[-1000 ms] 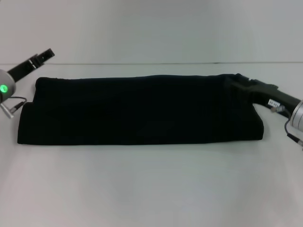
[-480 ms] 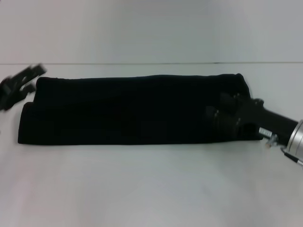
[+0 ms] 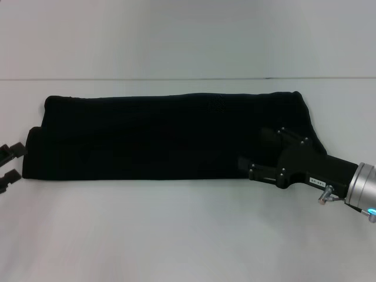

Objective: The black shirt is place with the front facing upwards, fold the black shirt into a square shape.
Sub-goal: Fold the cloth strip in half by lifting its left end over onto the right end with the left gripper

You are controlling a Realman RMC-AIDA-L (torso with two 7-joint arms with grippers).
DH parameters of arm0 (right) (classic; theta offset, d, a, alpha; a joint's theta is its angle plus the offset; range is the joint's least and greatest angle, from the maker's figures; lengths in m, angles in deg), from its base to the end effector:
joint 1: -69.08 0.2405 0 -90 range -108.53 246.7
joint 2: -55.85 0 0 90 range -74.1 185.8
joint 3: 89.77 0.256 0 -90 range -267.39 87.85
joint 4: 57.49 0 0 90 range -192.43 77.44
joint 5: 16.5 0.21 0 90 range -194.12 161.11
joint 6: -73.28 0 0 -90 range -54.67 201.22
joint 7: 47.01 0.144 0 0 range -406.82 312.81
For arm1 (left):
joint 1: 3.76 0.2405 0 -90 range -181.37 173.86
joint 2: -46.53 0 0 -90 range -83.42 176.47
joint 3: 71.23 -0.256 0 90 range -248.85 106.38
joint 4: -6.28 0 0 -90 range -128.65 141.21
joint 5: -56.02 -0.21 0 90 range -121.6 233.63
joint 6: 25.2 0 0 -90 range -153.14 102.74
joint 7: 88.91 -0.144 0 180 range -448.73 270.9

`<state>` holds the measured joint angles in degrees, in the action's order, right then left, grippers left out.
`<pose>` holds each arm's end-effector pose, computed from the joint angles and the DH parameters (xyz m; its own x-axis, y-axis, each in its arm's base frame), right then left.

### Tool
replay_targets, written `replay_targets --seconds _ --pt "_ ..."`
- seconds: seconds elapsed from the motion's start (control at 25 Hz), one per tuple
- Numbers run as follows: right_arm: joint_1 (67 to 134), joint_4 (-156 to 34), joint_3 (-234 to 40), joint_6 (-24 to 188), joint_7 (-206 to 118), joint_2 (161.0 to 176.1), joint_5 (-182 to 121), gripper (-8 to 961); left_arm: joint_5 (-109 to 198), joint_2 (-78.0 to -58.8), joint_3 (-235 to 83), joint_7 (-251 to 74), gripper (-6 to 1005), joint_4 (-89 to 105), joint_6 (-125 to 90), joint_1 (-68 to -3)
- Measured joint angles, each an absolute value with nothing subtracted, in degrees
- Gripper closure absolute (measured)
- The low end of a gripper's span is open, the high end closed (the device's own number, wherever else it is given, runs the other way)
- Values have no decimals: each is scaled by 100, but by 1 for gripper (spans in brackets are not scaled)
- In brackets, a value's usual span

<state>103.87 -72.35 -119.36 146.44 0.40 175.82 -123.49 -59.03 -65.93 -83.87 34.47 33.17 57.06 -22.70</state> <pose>0.2724 0.3442 -0.0512 0.8103 -0.1394 -0.5692 -0.4244 -0.8093 -0.4061 -0.3894 0.2785 0.0729 -0.2675 0.6069 0.7484 0.9480 0.0266 0.3172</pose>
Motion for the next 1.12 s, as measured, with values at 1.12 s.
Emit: replay_targets --seconds 1.12 --pt "10436 -7226 -11880 14691 36 17599 -12303 8 -6229 -6544 -9036 4675 87 3140 4264 -2643"
